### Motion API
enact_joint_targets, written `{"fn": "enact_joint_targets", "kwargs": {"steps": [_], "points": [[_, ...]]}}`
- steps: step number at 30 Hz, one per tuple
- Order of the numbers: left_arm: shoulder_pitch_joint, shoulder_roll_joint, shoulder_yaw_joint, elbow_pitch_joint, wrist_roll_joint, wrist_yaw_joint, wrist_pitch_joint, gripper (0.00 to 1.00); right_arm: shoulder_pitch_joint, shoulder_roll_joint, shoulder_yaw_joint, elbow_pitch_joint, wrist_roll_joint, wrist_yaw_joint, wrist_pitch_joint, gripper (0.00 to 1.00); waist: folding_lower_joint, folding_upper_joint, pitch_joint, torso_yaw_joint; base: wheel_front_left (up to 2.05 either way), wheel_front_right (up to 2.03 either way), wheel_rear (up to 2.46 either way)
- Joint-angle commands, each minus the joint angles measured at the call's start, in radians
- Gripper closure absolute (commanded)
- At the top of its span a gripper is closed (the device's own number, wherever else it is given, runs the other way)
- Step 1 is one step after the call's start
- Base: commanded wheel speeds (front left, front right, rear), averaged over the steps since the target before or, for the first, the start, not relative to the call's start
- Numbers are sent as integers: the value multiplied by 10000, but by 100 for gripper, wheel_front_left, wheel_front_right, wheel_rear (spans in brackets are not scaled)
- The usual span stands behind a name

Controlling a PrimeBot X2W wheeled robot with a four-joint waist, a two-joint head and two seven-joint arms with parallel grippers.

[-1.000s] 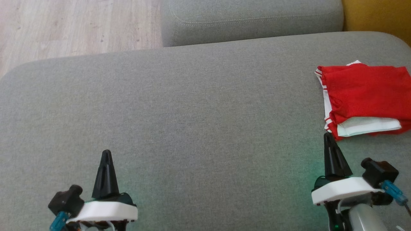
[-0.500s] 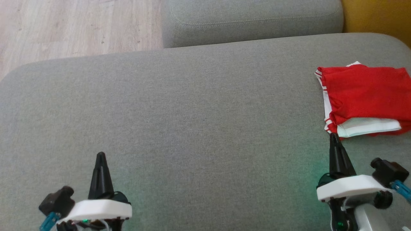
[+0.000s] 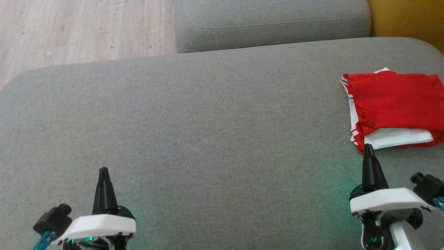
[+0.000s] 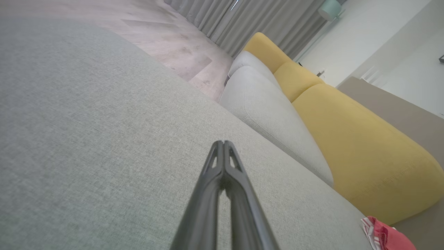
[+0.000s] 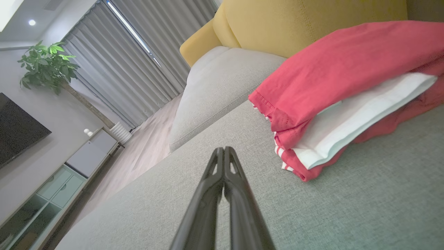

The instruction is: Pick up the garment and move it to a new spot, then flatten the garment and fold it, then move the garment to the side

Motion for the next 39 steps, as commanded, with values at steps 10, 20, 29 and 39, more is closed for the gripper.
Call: {"fn": "enact_joint_targets", "kwargs": {"steps": [10,20,29,39], "points": [[-570,27,411,-325,-1130,-79,338,100,-442,-121,-74,-436,1340,-3,299,100,-1,0,-42,13,0,0,0],[-623,33,619,-322,-2290,-132,693,100,-444,-132,-202,-509,2687,-4,637,100,-1,0,-90,28,0,0,0],[-663,38,775,-320,-3162,-172,959,100,-446,-138,-303,-565,3697,-4,894,100,-1,0,-126,38,0,0,0],[-703,43,931,-319,-4035,-212,1226,100,-448,-141,-407,-620,4704,-5,1154,100,-1,0,-162,49,0,0,0]]}}
